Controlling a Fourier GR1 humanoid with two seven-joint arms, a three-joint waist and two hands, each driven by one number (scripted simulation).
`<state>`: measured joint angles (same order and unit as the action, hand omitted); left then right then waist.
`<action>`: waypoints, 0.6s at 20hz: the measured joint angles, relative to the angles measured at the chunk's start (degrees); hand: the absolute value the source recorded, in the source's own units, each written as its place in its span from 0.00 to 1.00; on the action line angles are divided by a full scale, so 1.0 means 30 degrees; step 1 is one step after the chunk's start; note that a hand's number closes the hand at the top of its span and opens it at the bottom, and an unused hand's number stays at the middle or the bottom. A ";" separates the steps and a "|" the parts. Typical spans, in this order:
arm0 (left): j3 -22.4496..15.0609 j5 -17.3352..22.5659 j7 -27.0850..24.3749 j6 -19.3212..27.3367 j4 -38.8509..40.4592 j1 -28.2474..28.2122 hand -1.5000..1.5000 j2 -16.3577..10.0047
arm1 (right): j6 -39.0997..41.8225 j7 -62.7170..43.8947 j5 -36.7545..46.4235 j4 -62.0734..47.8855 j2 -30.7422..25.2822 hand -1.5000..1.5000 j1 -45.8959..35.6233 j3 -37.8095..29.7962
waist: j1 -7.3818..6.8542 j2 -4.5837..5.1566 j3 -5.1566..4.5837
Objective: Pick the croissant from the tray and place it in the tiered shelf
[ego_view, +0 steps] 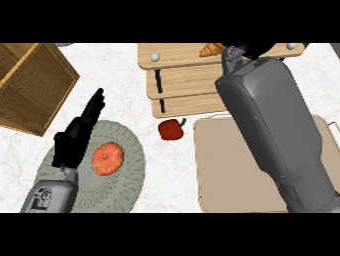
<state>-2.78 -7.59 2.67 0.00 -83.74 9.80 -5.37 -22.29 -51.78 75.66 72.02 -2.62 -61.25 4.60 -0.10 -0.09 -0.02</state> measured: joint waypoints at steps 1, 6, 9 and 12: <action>0.0035 0.0027 -0.0075 -0.0051 0.0058 0.0022 0.50 -0.0019 | 0.0181 -0.0341 0.0421 -0.0130 -0.0082 0.00 -0.0082 -0.0149 | 0.0000 0.0005 -0.0002; 0.0152 -0.0020 -0.0355 -0.0066 0.0047 -0.0143 0.50 -0.0025 | 0.0496 -0.1070 0.1290 0.0872 0.0080 0.00 0.0901 -0.0500 | 0.0016 -0.0015 0.0004; 0.0252 -0.0012 -0.0271 -0.0057 0.0223 0.0098 0.50 0.0030 | 0.0429 -0.1097 0.0955 0.1998 0.0179 0.00 0.1429 -0.0873 | 0.0043 -0.0004 0.0009; 0.0392 -0.0002 -0.0510 -0.0088 0.0726 0.0471 0.50 0.0059 | 0.0228 -0.0927 0.0185 0.2830 0.0381 0.00 0.1604 -0.1314 | 0.0049 0.0011 0.0006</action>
<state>-1.61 -7.60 1.15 -0.26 -81.56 11.21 -5.19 -21.61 -54.57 76.22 80.51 -1.48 -56.44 0.66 0.04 -0.06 0.00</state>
